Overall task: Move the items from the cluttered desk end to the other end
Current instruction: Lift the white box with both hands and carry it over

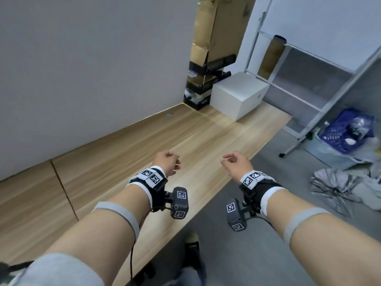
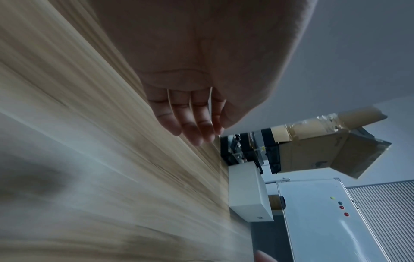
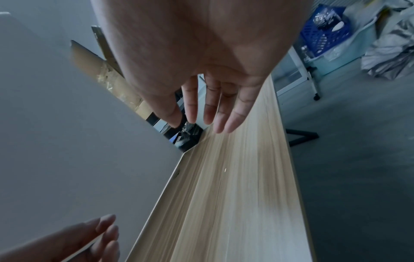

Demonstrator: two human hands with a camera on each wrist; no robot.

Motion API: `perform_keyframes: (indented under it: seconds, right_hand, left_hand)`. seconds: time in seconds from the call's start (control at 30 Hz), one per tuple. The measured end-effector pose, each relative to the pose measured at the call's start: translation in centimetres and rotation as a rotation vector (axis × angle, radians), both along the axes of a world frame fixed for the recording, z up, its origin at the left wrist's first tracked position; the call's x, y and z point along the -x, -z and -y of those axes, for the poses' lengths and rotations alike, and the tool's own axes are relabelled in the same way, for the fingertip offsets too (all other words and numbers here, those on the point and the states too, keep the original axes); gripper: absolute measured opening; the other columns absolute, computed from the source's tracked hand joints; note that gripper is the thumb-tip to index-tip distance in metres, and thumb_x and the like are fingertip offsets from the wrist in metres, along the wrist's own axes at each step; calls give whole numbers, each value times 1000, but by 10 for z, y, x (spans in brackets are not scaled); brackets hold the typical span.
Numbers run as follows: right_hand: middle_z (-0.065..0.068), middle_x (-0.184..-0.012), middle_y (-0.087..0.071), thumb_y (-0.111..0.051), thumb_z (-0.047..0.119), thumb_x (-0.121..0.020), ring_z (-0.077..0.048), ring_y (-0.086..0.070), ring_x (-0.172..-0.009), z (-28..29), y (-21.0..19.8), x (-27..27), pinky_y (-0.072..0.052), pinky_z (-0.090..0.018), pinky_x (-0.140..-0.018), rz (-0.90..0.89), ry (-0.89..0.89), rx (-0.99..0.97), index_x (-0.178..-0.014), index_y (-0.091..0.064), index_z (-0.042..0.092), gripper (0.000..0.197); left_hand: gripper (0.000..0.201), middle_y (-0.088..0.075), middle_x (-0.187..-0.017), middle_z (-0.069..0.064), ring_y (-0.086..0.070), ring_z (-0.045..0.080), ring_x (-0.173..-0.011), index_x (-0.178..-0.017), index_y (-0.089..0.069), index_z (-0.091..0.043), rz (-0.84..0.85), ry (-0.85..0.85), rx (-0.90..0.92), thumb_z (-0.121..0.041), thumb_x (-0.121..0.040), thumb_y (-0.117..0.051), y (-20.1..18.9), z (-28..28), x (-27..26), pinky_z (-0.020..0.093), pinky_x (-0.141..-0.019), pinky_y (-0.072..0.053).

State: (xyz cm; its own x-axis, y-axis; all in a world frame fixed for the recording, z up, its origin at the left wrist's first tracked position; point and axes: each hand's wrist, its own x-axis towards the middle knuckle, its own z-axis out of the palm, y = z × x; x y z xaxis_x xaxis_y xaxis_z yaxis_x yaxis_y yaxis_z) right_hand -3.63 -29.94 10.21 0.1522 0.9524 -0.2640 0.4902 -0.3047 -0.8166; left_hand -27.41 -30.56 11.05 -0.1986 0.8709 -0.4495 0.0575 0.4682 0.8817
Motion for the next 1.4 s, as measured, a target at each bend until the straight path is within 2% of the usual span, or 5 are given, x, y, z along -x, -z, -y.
perform_keyframes:
  seconds: [0.6,0.77,0.97,1.2,1.4]
  right_hand:
    - [1,-98,-56,-63,24,-91,-25,-65,-92,-248,-15,-174,-56,-50,-92,-16,132,91,-114,-55,18,25]
    - [-9,-110,-57,-60,23,-93,-24,-62,-91,-322,-14,-228,-57,-49,-92,-63,110,86,-122,-50,12,33]
    - [-7,-122,-55,-62,41,-91,-16,-59,-91,-442,-5,-301,-54,-48,-95,-175,118,82,-131,-46,17,50]
    - [-1,-130,-54,-51,48,-94,-20,-53,-118,-555,11,-338,-37,-51,-113,-324,-12,182,-117,-54,26,32]
    - [-5,-113,-68,-48,65,-89,-25,-65,-102,-606,36,-331,-51,-39,-82,-635,46,416,-118,-66,22,55]
  left_hand:
    - [9,-65,-90,7,-61,17,-67,-90,-57,-13,87,43,52,-15,-98,-53,6,-253,-168,27,-62,-47]
    - [28,-66,-109,10,-66,23,-89,-118,-59,-7,111,13,55,-26,-98,-56,8,-310,-220,35,-77,-54]
    - [65,-46,-146,5,-55,26,-122,-148,-37,-27,94,-139,12,-50,-91,-59,21,-382,-290,44,-90,-54]
    - [76,-34,-158,-8,-39,21,-140,-154,-25,-39,218,-440,17,-61,-88,-55,48,-434,-335,45,-97,-44]
    - [78,-51,-146,-10,-47,17,-135,-138,-48,-44,354,-591,70,-80,-69,-54,65,-448,-336,49,-102,-40]
